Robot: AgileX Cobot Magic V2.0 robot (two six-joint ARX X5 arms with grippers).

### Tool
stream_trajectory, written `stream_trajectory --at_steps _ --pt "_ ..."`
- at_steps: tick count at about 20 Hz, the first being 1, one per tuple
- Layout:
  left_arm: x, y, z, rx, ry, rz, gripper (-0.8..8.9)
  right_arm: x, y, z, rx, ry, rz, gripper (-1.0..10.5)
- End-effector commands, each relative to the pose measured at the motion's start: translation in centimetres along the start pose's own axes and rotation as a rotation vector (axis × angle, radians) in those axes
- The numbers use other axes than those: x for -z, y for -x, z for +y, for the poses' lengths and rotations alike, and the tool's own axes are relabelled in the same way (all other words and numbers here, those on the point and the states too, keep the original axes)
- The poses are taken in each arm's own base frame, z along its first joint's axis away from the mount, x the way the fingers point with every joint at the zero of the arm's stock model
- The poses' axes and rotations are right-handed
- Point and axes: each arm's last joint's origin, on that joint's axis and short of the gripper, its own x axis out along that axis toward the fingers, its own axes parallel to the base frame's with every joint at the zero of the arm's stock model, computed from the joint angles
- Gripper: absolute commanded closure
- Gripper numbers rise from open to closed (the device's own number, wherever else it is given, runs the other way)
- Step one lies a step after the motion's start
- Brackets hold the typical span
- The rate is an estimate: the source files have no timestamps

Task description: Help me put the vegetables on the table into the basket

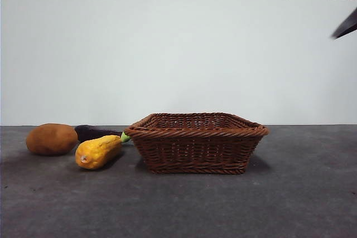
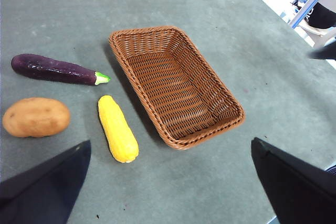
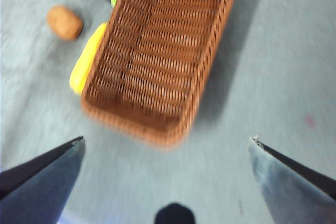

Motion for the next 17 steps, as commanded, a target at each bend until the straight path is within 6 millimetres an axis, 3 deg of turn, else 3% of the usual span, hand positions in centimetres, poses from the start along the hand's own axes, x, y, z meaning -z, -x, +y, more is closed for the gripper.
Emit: stream_trajectory --at_steps 1,6,10,17 --pt "-0.3 -0.4 0.2 0.007 0.010 -0.002 2.38 -1.5 -2.9 0.0 -0.023 -0.046 0.001 3.3" --pt "-0.6 -1.3 0.7 0.006 0.023 0.020 2.39 -4.4 -9.0 0.4 0.075 0.009 0.052 3.3" --pt "-0.7 -1.4 0.8 0.005 0.020 0.016 2.48 -6.8 -12.8 -0.8 0.117 0.000 0.085 3.6" --pt "-0.7 -1.4 0.8 0.001 0.024 0.022 2.48 -6.4 -18.9 -3.3 0.157 -0.032 0.191 3.6"
